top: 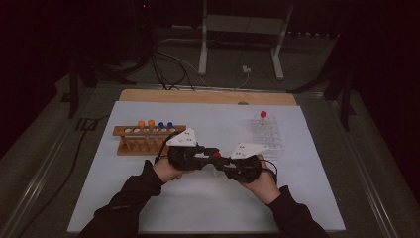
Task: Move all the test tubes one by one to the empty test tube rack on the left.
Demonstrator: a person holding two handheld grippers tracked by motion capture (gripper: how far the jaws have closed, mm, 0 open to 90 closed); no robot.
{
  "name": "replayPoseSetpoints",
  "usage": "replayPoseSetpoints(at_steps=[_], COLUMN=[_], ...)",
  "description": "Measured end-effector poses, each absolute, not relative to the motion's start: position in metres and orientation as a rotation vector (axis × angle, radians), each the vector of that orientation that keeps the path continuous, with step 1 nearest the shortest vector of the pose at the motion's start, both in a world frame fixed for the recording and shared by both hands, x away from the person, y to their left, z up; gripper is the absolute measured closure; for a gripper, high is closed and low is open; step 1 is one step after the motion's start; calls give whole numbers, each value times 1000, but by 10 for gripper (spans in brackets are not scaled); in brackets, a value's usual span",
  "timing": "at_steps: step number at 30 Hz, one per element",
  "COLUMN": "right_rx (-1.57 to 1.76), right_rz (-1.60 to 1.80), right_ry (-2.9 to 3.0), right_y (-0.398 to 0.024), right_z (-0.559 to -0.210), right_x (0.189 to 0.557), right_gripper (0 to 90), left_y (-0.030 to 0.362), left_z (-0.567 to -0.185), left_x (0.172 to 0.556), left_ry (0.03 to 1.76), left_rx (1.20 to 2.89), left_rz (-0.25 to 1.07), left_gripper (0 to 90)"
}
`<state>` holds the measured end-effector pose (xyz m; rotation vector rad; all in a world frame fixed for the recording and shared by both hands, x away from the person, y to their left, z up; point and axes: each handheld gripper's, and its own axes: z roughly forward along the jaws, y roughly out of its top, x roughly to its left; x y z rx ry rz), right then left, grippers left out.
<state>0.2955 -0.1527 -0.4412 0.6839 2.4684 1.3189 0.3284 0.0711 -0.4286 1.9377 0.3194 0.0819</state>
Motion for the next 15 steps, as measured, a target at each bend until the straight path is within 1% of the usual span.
replayPoseSetpoints(at_steps=[4,6,11,15], right_rx=[696,707,750,779], right_rz=[1332,1355,1388,1405], right_ry=[2460,2455,2401,2363], right_y=[-154,-156,-165,-172], right_z=[-441,-441,-439,-436], right_x=[297,297,298,299], right_gripper=[736,658,537,372], left_y=[73,75,90,106], left_z=[-426,-423,-415,-407], left_x=[329,329,331,332], left_ry=[318,328,346,374], left_rx=[1939,1937,1936,1932], left_rz=[100,114,145,173], left_gripper=[715,715,716,716])
